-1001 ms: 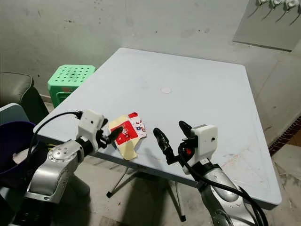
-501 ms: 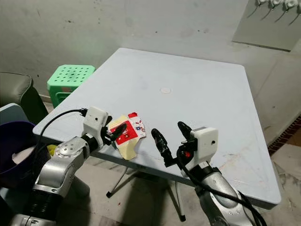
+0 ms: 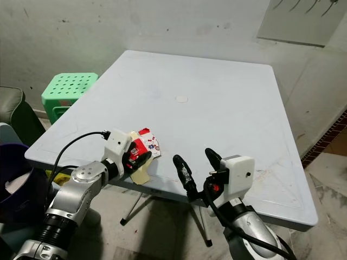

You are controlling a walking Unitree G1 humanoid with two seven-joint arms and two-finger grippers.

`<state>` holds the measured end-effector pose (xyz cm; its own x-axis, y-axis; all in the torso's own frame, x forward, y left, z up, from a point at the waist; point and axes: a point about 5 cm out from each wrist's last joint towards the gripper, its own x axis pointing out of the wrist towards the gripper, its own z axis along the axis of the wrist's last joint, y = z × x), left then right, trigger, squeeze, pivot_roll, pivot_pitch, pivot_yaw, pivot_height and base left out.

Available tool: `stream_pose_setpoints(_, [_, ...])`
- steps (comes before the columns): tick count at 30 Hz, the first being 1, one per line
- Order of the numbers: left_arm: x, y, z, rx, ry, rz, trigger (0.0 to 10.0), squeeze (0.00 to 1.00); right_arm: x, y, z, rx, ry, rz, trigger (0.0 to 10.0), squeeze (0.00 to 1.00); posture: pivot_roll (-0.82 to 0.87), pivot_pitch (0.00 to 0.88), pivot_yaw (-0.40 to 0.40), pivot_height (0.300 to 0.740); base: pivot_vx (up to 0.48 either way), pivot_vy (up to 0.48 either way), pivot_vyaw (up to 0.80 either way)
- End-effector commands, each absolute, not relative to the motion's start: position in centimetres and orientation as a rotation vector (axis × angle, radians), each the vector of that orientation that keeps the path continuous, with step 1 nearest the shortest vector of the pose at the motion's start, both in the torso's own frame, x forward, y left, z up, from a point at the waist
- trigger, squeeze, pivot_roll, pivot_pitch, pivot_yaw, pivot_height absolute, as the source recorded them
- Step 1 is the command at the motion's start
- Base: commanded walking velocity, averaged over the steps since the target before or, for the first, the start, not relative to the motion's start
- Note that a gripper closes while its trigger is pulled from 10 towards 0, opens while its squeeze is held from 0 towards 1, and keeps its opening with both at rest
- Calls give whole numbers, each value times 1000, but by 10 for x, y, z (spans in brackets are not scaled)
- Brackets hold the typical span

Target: Picking trash to rubbish bin

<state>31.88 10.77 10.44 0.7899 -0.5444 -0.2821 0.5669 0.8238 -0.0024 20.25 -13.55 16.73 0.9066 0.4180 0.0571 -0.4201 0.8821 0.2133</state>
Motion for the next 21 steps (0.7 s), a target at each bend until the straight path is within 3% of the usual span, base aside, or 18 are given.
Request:
stream_pose_setpoints(1, [309,112,97,65,325,-583,10000,0,205,-141,175,216,-35,437,10000,0,-209,146,11,740,0,0,0])
stream_pose_setpoints(21, [279,120,96,1,349,-489,10000,0,238,-150,183,140,-50,529,10000,0,-122,114,-19,740,0,0,0])
